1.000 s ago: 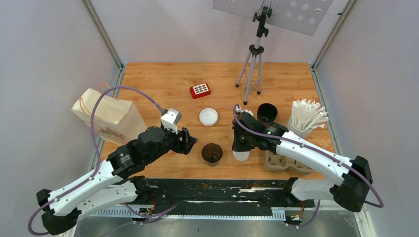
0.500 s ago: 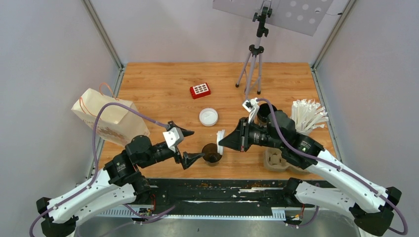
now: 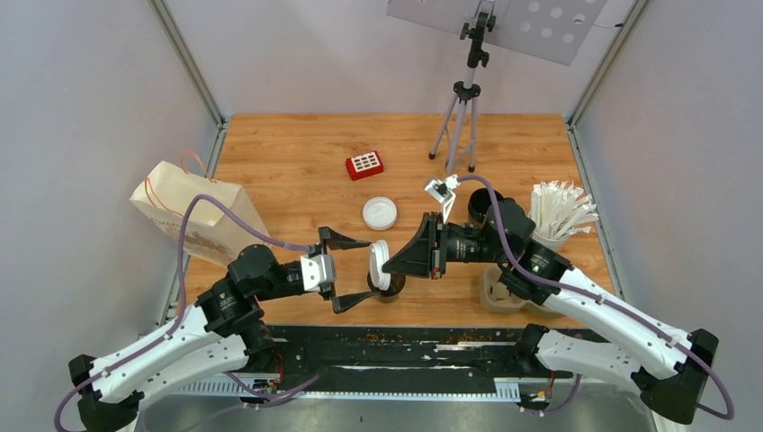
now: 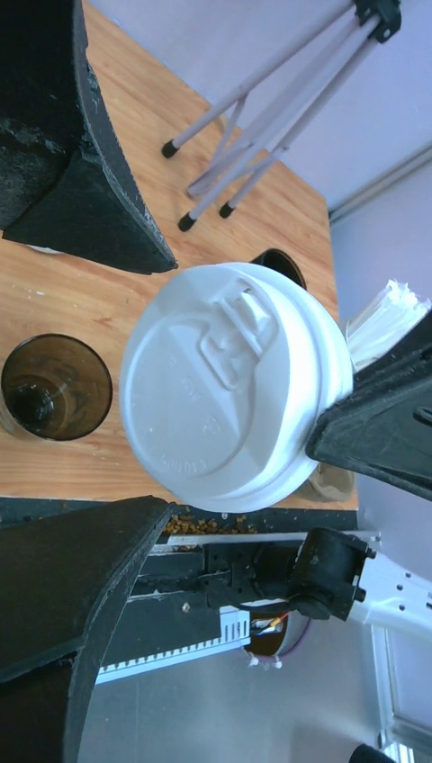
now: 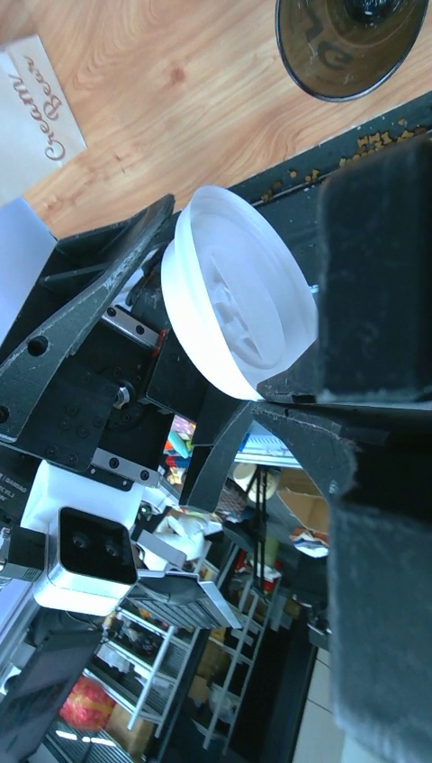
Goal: Pack the takeout coffee
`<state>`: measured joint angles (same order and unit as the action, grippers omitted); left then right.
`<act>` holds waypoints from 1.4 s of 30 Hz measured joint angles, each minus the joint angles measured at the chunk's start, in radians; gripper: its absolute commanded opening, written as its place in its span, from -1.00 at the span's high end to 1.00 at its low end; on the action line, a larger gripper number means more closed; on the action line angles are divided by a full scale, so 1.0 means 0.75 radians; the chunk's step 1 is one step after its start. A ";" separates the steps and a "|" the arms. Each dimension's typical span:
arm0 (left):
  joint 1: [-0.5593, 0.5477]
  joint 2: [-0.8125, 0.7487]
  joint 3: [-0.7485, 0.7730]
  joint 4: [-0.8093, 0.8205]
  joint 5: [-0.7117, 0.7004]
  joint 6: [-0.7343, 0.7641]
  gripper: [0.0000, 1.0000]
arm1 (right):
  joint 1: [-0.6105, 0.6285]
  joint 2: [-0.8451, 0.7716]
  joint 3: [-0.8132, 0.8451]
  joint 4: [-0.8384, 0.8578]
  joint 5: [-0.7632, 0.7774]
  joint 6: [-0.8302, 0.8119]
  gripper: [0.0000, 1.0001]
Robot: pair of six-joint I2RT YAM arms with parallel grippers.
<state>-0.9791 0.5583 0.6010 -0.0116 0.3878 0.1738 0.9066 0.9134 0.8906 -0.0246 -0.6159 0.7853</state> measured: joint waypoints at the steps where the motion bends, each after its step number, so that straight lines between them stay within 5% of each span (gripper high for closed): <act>1: 0.000 0.011 0.000 0.005 0.017 0.008 -1.00 | 0.000 0.012 0.000 0.012 -0.017 0.005 1.00; 30: 0.000 -0.009 -0.035 0.057 0.028 0.028 -0.66 | 0.000 0.038 -0.025 0.071 -0.060 0.035 0.89; 37: 0.000 -0.029 -0.035 -0.008 -0.070 -0.033 -0.61 | 0.000 0.037 -0.063 0.040 -0.020 0.028 0.49; 41: 0.000 -0.042 -0.007 -0.115 -0.161 -0.093 -0.65 | 0.000 -0.002 -0.074 -0.083 0.067 0.006 -0.01; 42: 0.000 -0.034 0.018 -0.168 -0.195 -0.113 -0.64 | 0.000 -0.032 -0.080 -0.127 0.106 -0.008 -0.27</act>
<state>-0.9791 0.5327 0.6144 -0.1379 0.2417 0.0891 0.9066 0.8898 0.8307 -0.1196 -0.5362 0.7795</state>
